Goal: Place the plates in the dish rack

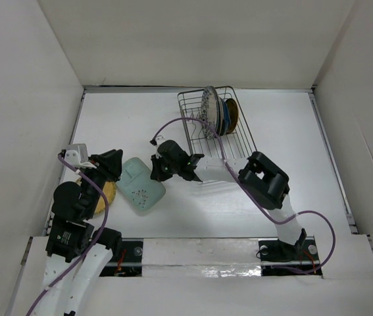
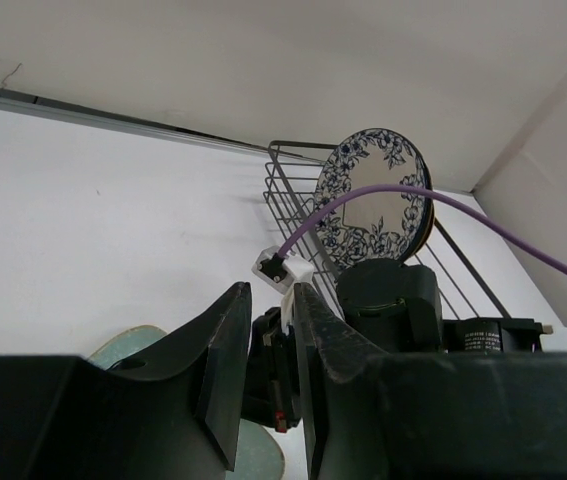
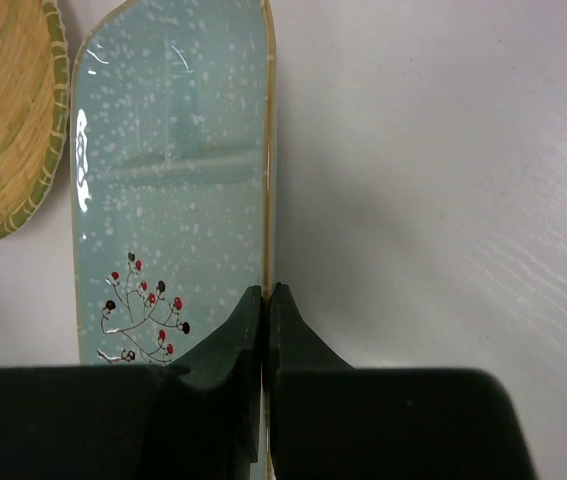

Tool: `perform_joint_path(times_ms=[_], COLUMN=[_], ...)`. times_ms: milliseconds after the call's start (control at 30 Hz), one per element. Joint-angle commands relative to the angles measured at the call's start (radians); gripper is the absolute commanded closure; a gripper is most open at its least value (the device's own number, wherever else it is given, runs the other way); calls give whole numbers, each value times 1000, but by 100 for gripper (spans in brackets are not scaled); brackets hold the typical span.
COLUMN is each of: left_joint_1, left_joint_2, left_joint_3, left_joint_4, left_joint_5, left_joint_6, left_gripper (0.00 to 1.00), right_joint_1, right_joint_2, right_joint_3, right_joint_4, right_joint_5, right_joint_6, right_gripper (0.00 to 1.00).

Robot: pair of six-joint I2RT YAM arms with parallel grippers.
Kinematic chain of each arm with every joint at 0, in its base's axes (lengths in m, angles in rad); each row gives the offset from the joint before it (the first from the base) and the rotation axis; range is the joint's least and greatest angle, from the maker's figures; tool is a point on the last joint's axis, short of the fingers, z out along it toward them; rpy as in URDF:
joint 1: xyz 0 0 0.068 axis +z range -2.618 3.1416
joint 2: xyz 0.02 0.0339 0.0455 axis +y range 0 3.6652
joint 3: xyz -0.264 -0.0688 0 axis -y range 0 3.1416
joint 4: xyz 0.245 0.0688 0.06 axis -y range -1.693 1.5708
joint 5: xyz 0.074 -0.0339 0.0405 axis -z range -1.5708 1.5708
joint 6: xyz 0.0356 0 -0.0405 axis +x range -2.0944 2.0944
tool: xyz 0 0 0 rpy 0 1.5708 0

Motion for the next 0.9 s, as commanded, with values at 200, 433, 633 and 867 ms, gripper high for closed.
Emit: perform_joint_path(times_ms=[200,433,633,867], left_joint_1=[4,4,4,4], left_joint_2=[-15,-23,-27,-30], left_joint_3=[-8,-10,-8,-8], left_joint_4=[42,39,43,42], left_joint_5=[4,5,15,13], left_joint_6=[-1,-1,-1,0], left_gripper=[78,77,77,77], right_joint_1=[7,-66,-129,-175], right_joint_2=[-228,-322,-314,-227], right_joint_3=[21,165,280,440], right_joint_4=[55,-69,-164,-166], right_joint_5=[261,503,820,1058], right_joint_6=[-70,-194,-381,-629], right_gripper=[100,100,100,100])
